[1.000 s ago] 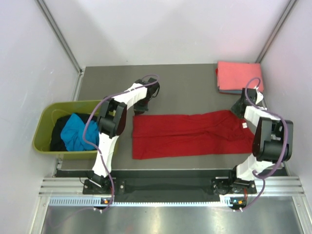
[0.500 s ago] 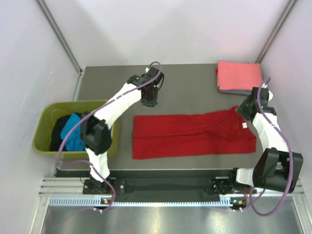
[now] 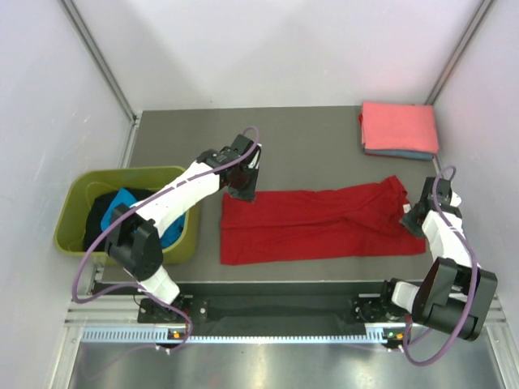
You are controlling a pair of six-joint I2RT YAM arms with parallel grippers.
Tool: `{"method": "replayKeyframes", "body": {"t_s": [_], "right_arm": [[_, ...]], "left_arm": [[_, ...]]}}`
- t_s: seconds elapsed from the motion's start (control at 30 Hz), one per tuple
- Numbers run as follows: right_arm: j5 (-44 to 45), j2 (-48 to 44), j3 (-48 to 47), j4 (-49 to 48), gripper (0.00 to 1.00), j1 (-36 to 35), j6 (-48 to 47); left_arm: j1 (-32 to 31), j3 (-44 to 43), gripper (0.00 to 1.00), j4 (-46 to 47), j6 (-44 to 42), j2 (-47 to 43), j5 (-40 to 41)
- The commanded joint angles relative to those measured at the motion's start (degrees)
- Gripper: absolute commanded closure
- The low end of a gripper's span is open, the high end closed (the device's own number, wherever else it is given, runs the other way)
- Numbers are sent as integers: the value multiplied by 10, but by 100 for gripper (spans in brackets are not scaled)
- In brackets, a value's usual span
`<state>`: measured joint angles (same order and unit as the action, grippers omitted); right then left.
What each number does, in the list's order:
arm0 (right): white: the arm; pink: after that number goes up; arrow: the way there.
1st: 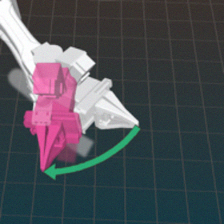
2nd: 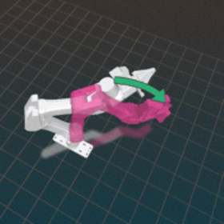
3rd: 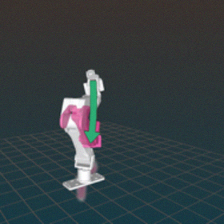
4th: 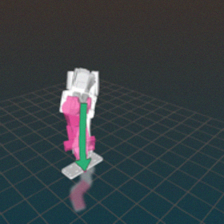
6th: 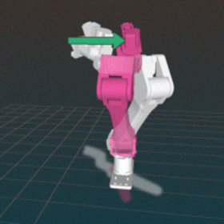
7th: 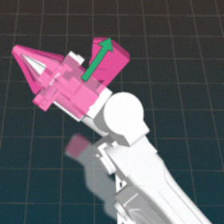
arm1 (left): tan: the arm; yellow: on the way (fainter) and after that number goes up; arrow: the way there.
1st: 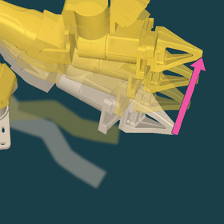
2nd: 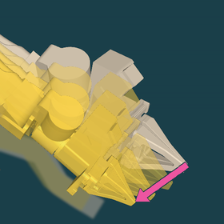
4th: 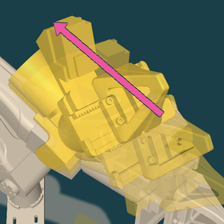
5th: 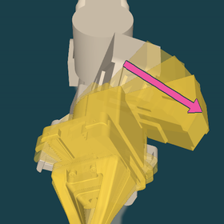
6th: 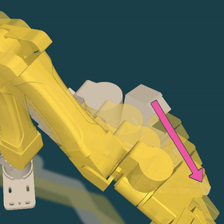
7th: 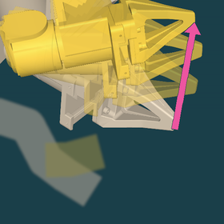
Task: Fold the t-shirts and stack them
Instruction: Fold the tshirt
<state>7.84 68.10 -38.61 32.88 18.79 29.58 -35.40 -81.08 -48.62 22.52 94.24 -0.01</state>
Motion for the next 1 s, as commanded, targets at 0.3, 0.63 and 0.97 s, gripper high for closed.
{"method": "replayKeyframes", "body": {"t_s": [0.3,0.63,0.97], "right_arm": [[19,-64,-49,45,75,9,-30],[-104,9,-143,53,59,-74,-131],[-120,135,-190,63,57,-100,-192]], "left_arm": [[0,15,79,19,-5,-33,3],[0,49,78,49,-5,-58,-108],[0,65,79,55,-16,-65,-115]]}}
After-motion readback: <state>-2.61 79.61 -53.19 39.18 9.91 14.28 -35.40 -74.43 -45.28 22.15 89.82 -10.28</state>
